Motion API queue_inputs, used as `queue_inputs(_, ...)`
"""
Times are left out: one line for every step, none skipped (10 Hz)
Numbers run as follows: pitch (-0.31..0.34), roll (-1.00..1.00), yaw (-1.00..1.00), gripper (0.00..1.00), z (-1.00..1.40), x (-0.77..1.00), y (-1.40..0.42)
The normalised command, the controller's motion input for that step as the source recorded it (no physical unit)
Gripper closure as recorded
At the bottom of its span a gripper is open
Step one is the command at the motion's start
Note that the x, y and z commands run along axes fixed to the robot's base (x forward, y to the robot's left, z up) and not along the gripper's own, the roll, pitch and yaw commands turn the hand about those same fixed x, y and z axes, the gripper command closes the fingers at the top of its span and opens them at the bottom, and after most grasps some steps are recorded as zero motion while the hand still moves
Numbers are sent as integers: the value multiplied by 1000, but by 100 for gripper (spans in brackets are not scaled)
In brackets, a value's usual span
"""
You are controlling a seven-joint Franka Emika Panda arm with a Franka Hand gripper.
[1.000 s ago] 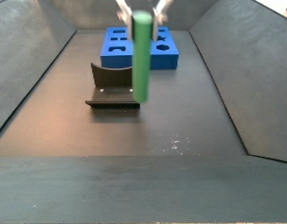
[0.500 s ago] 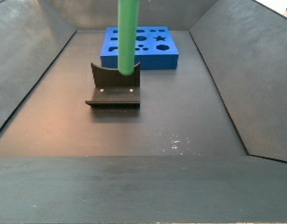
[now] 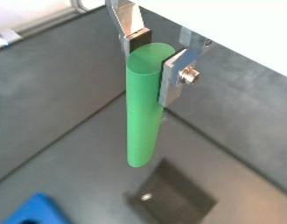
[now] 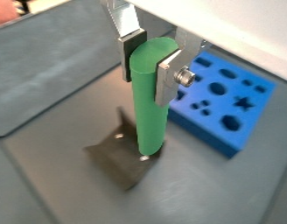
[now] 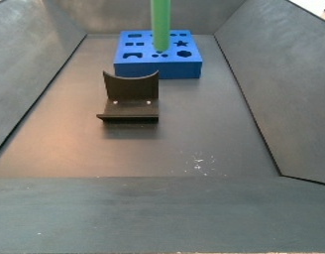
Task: Pick up the oval object. Move up. Move to above the board. Insert the oval object.
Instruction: Move to above the board.
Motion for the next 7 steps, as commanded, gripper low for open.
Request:
queue_inputs(199,40,-24,100,167,-224,-1000)
queue_inputs(96,48,-8,100,174,-228,-1000)
queue_inputs(45,40,1,100,172,-229,-1000)
queue_inputs(15,39,5,100,172,-237,-1000)
queue_inputs(11,35,6,100,176,-239,-1000)
queue_inputs(3,23,7,100,176,-240,-1000)
queue_inputs(5,11,8,100,179,-243,-1000)
